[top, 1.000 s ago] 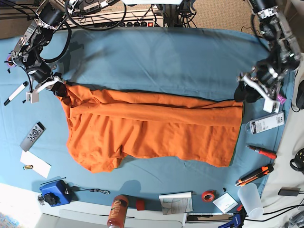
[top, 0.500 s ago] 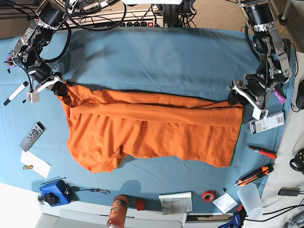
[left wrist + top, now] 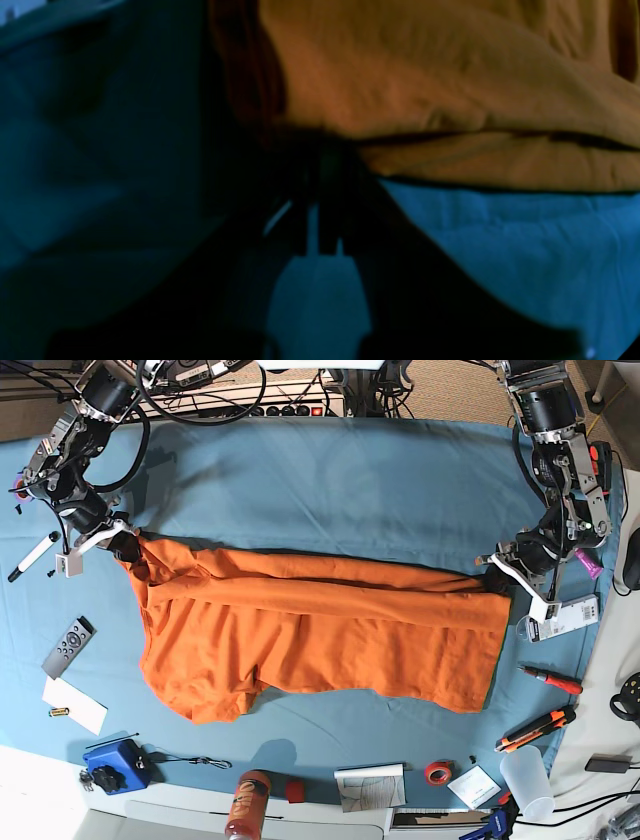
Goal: Layout the t-shirt on the table in an organized manner, then fold the t-shirt properly
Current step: 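Grasp the folded edge corners again with both grippers, then pull the folded edge taut between both grippers and lay it down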
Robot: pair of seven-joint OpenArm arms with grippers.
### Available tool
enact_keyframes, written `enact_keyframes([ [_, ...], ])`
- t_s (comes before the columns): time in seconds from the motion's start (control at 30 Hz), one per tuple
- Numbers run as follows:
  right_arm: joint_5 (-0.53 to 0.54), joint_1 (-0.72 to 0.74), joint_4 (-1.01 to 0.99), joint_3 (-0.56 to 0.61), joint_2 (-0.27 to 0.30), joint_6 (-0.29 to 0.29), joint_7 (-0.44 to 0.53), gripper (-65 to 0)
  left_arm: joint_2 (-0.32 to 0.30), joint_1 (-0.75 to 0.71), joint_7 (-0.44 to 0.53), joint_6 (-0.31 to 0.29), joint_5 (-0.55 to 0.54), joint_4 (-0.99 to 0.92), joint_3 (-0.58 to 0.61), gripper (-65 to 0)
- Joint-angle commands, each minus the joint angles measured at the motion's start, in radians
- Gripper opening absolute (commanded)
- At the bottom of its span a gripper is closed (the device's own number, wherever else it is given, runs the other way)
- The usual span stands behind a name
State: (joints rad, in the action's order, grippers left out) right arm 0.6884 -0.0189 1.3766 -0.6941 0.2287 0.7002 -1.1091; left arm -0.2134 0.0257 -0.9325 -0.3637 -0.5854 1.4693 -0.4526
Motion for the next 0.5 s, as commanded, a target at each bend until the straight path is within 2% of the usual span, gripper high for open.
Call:
enact_keyframes([
  [0.0,-0.013,0.005,0.010,-0.001,0.024,-0.002,-0.024,-65.0,-0.011,0.011,0.013,0.010,0.001,0.010,-0.002,-65.0],
  [0.17,0.004,0.005,0.010,-0.002,0.065,-0.002,-0.014,-65.0,-0.011,0.010,-0.019,0.009,-0.005,0.017,-0.009,-65.0],
  [0.33,0.004,0.005,0.011,-0.002,0.092,-0.002,-0.003,-65.0,-0.011,0.010,-0.090,0.003,-0.098,0.058,-0.097,-65.0],
  [0.47,0.034,0.005,0.011,-0.007,0.101,-0.002,-0.005,-65.0,-0.011,0.010,-0.191,-0.055,-0.209,0.080,-0.175,-65.0],
])
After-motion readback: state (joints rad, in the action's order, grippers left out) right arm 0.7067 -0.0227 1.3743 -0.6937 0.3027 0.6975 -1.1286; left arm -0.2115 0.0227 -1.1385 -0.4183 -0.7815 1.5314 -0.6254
